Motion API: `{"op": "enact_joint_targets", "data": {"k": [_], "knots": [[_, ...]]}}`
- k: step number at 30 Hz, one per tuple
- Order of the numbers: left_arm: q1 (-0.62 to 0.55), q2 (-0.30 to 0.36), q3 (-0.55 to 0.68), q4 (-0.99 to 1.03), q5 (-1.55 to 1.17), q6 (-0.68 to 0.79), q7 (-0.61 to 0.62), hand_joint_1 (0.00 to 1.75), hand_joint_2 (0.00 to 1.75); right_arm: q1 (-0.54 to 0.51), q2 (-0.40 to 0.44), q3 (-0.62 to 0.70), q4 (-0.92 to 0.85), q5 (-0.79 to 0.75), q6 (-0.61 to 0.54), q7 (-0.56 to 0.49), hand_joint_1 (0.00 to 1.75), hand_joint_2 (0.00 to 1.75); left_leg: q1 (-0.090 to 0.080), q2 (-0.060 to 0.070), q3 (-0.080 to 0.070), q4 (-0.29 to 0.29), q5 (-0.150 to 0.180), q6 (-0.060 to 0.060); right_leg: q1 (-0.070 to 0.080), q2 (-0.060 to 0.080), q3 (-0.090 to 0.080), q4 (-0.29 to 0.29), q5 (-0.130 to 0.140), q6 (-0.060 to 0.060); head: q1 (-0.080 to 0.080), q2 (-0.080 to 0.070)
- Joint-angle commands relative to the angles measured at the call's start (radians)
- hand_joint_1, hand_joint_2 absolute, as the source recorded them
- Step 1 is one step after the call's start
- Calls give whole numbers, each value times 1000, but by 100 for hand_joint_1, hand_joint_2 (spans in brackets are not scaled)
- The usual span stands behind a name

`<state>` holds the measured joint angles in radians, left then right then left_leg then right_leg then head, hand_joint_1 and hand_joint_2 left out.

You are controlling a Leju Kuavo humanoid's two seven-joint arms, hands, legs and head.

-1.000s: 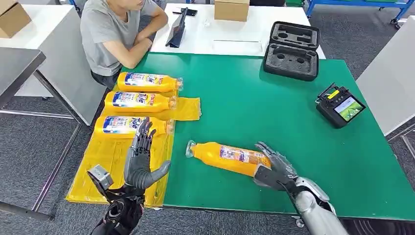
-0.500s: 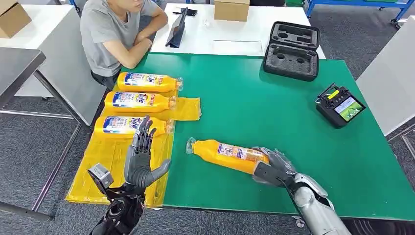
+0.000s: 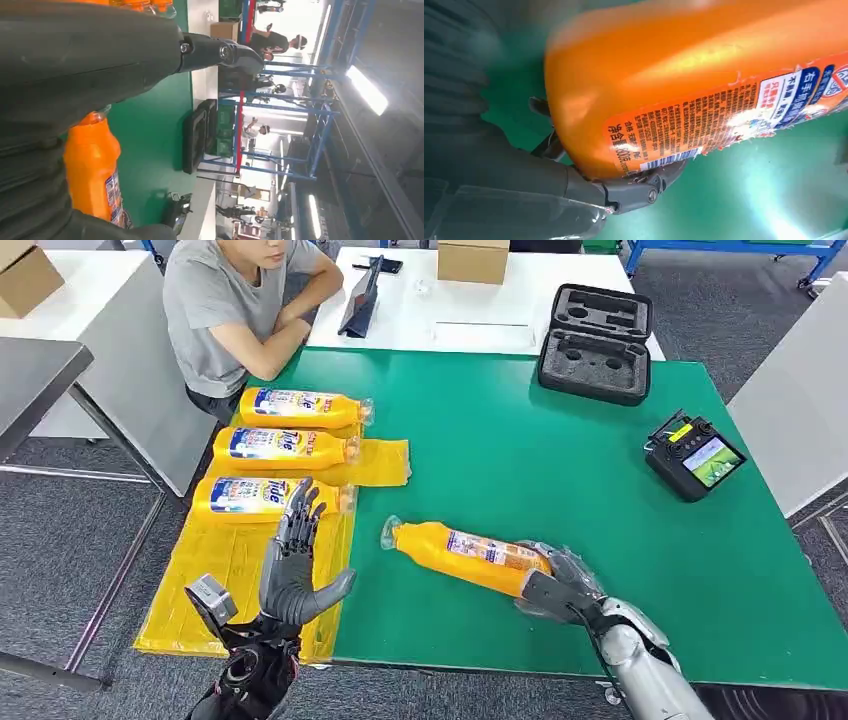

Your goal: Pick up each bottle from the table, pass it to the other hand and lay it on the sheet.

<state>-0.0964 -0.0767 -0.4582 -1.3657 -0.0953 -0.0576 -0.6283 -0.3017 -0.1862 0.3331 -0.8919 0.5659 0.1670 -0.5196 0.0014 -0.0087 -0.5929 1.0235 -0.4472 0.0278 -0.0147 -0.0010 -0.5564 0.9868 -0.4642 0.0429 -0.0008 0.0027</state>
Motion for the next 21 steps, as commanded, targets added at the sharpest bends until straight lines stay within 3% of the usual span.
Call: {"op": "enact_joint_targets", "data": {"k": [1, 21], "knots": [[-37, 2, -2, 46, -3, 30, -70, 0, 175, 46, 70, -88, -70, -123, -38, -108, 175, 175, 1, 0, 1, -1, 0, -1, 1, 0, 1, -1, 0, -2, 0, 0], [-34, 2, 22, 7, 25, 66, -70, 0, 175, 122, 104, -138, -208, -219, -57, -150, 175, 175, 1, 1, -1, -1, 0, -2, 1, 1, -1, -1, 0, -2, 0, 0]]}}
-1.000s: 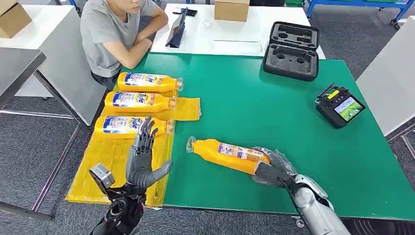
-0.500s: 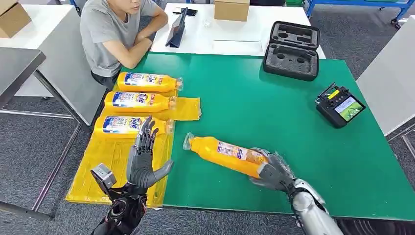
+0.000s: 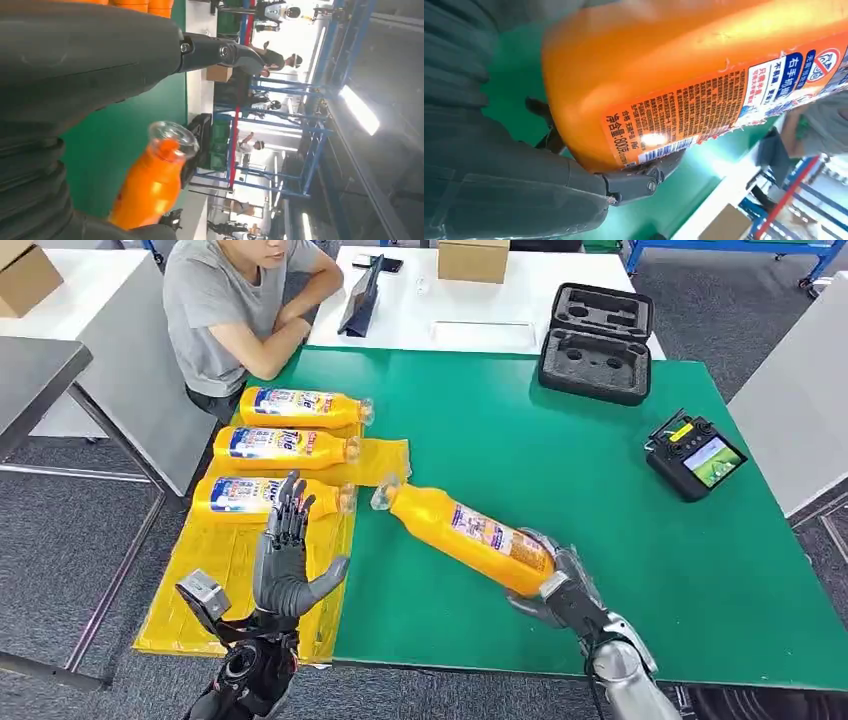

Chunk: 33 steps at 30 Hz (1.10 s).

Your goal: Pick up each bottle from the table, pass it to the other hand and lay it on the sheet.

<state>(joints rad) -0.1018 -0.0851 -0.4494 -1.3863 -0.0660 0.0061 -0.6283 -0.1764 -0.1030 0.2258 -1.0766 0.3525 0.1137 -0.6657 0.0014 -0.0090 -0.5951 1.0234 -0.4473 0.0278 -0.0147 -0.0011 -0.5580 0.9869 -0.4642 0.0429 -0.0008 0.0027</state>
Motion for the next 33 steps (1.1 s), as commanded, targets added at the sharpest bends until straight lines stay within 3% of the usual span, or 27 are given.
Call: {"op": "enact_joint_targets", "data": {"k": [1, 6, 10, 14, 15, 16, 26, 33], "knots": [[-29, 10, 13, 28, -5, 2, -70, 0, 175, -4, 21, -31, -23, -6, -3, -4, 175, 175, 1, 2, 2, -1, 0, -2, 1, 1, 2, -1, 0, -2, 0, 0], [-32, 8, 12, 45, 1, 10, -70, 0, 175, 1, 30, -43, -32, -25, -20, -21, 175, 175, 0, 1, 1, -1, 0, -1, 1, 1, 1, 0, 0, -2, 0, 0], [-29, -35, 87, 123, 80, -134, -70, 0, 175, 38, 23, 13, -147, -123, -29, -32, 175, 175, 0, 1, 1, 0, 0, -1, 0, 0, 0, 0, 0, -1, 0, 0], [-29, -35, 87, 123, 80, -134, -70, 0, 175, 38, 23, 13, -147, -123, -29, -32, 175, 175, 0, 1, 1, 0, 0, -1, 0, 0, 0, 0, 0, -1, 0, 0], [-32, -48, 106, 151, 98, -170, -70, 0, 175, 46, 16, 38, -186, -142, -18, -32, 175, 175, 0, 1, 1, 0, 0, -1, 0, 1, 0, 0, 0, -1, 0, 0], [-49, -105, 143, 249, 106, -309, -70, 0, 175, 48, 6, 155, -232, -202, -3, -32, 175, 175, 0, 2, 2, -1, 0, -2, 0, 1, 1, -1, 0, -2, 0, 0], [-60, -134, 68, 318, 102, -425, -70, 0, 175, 9, 19, 210, -234, -254, 7, -32, 175, 175, 0, 2, 1, 0, 0, -1, 0, 1, 1, -1, 0, -1, 0, 0], [-88, -123, 42, 334, 98, -417, -70, 0, 175, 2, 18, 256, -217, -249, 20, -32, 175, 175, 0, 1, 0, -1, 0, -1, 0, 1, 0, 0, 0, -2, 0, 0]]}}
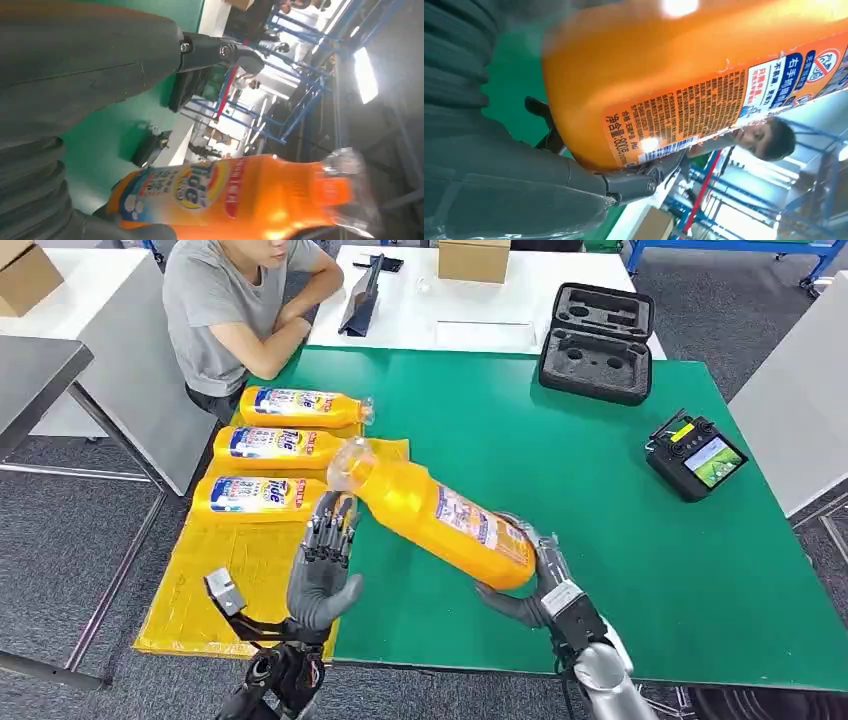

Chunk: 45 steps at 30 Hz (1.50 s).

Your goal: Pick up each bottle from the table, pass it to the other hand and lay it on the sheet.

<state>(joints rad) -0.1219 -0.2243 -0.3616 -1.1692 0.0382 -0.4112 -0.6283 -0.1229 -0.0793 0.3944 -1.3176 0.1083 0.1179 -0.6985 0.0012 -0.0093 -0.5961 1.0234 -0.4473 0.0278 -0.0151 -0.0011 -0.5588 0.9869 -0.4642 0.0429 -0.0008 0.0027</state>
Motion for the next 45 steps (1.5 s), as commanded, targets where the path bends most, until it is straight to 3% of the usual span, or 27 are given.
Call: {"op": "enact_joint_targets", "data": {"k": [1, 11, 45], "knots": [[-68, 16, -46, 117, -6, 0, -70, 0, 175, -51, -6, 88, 24, -5, 16, 0, 175, 175, 1, 2, 2, -1, 0, -2, 1, 2, 2, -1, 1, -2, 0, 0], [-73, 26, -40, 97, 1, 8, -70, 0, 175, -73, -10, 143, 90, 14, 5, 0, 175, 175, 1, 3, 4, -2, 0, -2, 2, 2, 3, -2, 1, -3, 0, 0], [-62, 31, -90, 32, -14, 5, -70, 0, 175, -135, -17, 141, 186, 30, -40, 0, 175, 175, 1, 2, 1, 0, 0, -1, 1, 1, 1, 0, 0, -1, 0, 0]]}}
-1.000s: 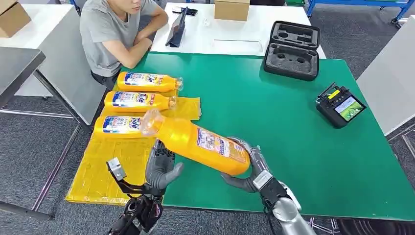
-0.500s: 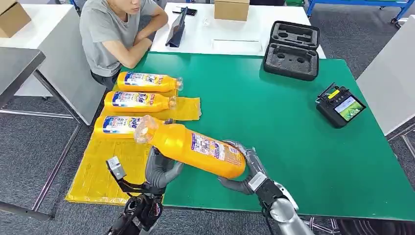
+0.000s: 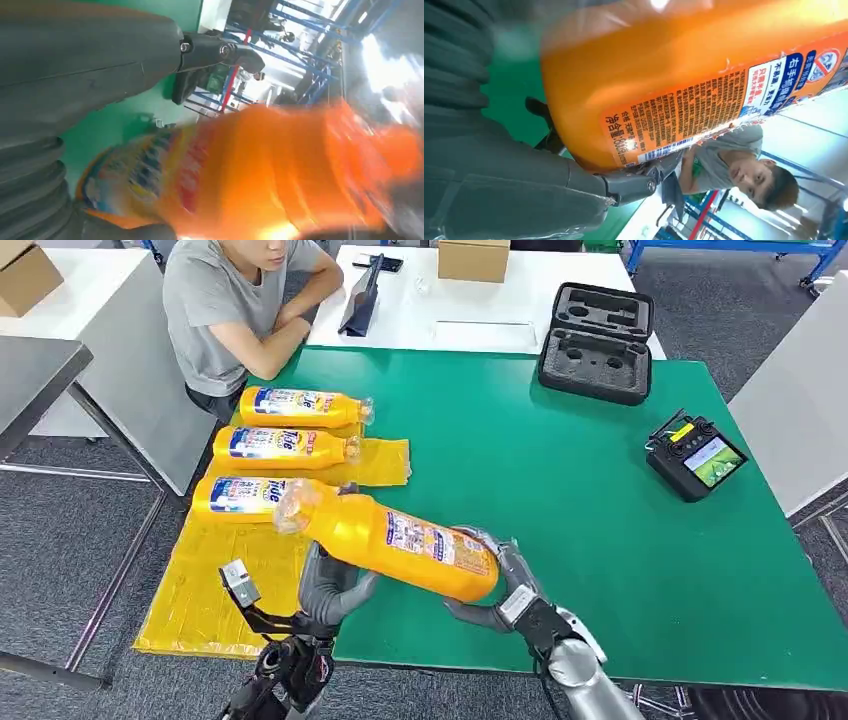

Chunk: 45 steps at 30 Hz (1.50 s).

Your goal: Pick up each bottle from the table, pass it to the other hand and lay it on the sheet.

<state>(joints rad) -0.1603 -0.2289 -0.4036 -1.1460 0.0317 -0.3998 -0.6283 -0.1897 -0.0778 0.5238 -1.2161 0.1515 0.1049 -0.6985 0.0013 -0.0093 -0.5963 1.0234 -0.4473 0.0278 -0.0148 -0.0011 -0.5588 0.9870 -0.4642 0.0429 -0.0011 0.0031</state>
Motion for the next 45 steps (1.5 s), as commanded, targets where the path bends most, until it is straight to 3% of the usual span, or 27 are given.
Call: {"op": "enact_joint_targets", "data": {"k": [1, 10, 28, 33, 45], "knots": [[-25, 37, -49, 9, -9, 2, -70, 0, 175, -71, -22, 8, 81, -15, -21, 0, 173, 175, 0, 2, 1, 0, 0, -1, 0, 2, 0, 0, 0, -1, 0, 0], [-8, 49, -53, -6, -7, 1, -70, 0, 175, -107, 7, 16, 132, -8, 4, 0, 171, 175, 0, 3, 2, -1, 0, -1, 0, 2, 1, -1, 1, -1, 0, 0], [-17, 41, -65, 12, -5, -1, -70, 0, 175, -161, 42, 81, 204, -14, 20, 0, 147, 175, 0, 3, 2, -1, 0, -1, 1, 2, 1, -1, 0, -2, 0, 0], [-16, 38, -61, 17, -1, -1, -70, 0, 175, -166, 59, 99, 213, -21, 15, 0, 154, 175, 1, 4, 3, -1, -1, -2, 1, 3, 2, -1, 1, -2, 0, 0], [-24, 30, -45, 33, -3, 7, -70, 0, 175, -153, 72, 126, 202, -11, 7, 0, 150, 175, 1, 3, 3, -1, 0, -2, 1, 2, 3, -2, 1, -2, 0, 0]]}}
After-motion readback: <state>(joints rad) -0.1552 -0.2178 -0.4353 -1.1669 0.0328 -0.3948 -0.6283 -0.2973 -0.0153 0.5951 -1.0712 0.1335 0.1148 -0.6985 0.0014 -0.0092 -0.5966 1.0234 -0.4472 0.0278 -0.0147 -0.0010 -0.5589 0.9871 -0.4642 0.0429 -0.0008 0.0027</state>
